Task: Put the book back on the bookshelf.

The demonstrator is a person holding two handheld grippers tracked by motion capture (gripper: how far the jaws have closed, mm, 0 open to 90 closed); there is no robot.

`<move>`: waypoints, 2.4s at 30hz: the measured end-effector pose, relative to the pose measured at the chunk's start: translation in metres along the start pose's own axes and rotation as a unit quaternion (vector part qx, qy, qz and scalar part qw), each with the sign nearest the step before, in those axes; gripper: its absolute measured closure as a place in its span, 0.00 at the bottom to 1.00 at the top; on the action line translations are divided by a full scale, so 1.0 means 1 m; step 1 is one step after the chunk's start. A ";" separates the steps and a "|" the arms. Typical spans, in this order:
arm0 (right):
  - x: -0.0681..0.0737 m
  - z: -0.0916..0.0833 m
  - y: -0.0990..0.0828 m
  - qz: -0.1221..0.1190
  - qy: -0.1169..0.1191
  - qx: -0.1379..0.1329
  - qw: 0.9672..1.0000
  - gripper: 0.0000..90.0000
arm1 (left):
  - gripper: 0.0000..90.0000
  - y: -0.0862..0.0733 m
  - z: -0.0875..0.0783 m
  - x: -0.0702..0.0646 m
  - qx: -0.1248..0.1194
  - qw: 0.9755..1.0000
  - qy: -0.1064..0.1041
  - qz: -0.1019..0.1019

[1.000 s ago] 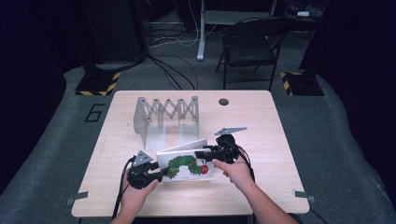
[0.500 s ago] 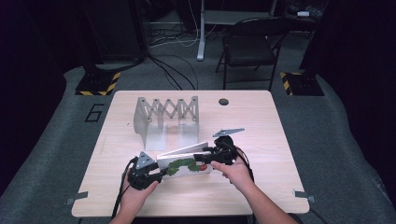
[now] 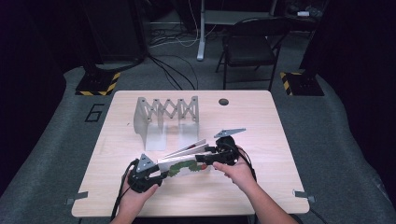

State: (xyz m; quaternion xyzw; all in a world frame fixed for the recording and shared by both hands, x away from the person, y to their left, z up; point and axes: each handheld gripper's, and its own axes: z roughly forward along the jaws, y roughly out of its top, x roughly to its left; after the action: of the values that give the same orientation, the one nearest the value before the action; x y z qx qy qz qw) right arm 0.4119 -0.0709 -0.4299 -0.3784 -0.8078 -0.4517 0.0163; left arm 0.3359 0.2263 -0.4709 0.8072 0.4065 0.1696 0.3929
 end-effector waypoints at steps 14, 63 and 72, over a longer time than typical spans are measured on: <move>-0.007 -0.005 -0.007 0.014 -0.007 -0.006 1.000 0.41 | 0.48 0.005 0.001 0.010 -0.022 1.000 -0.013 0.002; -0.015 -0.030 -0.034 0.037 -0.055 -0.026 0.997 0.44 | 0.52 0.024 0.036 0.008 -0.055 0.992 -0.107 0.025; -0.015 -0.029 -0.034 0.029 -0.051 -0.023 0.998 0.45 | 0.63 0.023 0.033 0.003 -0.049 0.992 -0.113 0.041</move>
State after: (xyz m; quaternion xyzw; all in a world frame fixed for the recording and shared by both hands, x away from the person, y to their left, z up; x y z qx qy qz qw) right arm 0.3927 -0.1117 -0.4431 -0.4248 -0.7857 -0.4492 -0.0207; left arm 0.3693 0.2039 -0.4737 0.8168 0.3174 0.1130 0.4683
